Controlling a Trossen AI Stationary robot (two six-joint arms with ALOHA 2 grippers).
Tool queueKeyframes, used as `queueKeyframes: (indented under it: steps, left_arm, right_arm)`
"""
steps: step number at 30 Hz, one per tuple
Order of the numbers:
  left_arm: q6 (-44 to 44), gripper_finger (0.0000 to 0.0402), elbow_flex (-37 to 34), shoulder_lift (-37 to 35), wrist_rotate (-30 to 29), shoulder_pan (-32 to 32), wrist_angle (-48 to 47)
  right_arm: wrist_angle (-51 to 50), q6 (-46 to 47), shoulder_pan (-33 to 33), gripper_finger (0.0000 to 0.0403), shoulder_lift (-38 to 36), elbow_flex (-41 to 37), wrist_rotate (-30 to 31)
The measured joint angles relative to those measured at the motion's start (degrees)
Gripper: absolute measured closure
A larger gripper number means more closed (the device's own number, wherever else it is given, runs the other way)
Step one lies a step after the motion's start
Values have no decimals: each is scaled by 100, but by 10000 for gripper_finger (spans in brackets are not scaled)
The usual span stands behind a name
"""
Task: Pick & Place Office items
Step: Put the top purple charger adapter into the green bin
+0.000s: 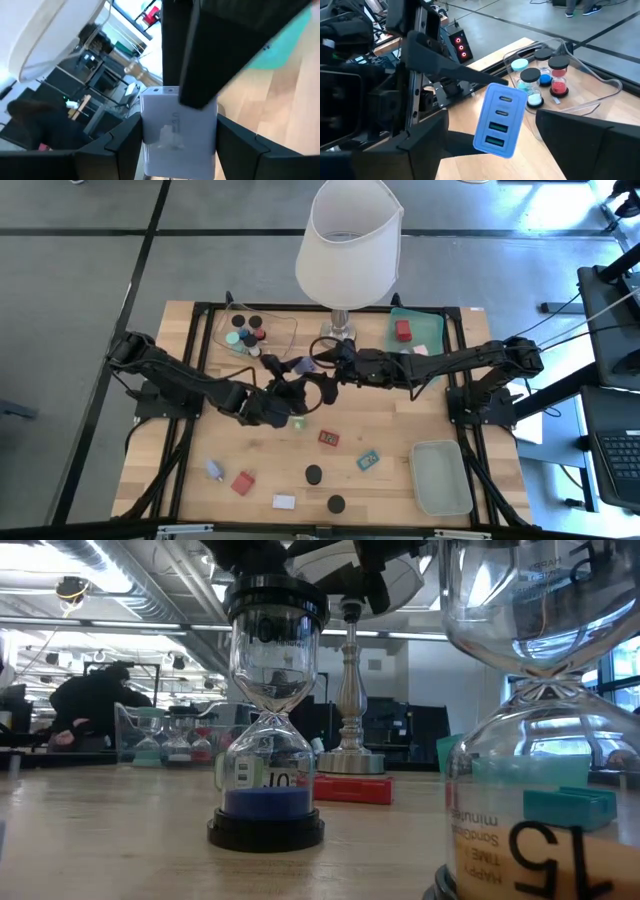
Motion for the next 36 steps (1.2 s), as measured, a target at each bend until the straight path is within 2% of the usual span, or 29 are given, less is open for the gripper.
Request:
queueKeyframes:
  steps: [4,9,13,17,21,27,30,36]
  left_arm:
    - [496,196,0,0,298,-4,449]
    - [743,196,0,0,328,-4,578]
    - [788,196,0,0,342,-4,572]
    - [913,196,0,0,504,11,566]
    - [951,164,0,-2,565,9,587]
    - [942,125,7,-7,582,-32,592]
    - [744,123,7,-7,286,-129,575]
    - [478,124,7,-7,-439,-396,452]
  right_arm:
    - [5,7,-15,105,38,0,7]
    - [7,9,-34,126,109,2,9]
    - [36,60,-73,165,166,1,-6]
    - [13,97,-93,227,180,0,-33]
    - [-3,190,-99,284,197,0,-17]
    - [-81,-62,-106,284,174,-2,146]
    - [-587,-217,-131,284,-46,-2,430]
    - [-2733,-17,-161,284,-855,-2,1194]
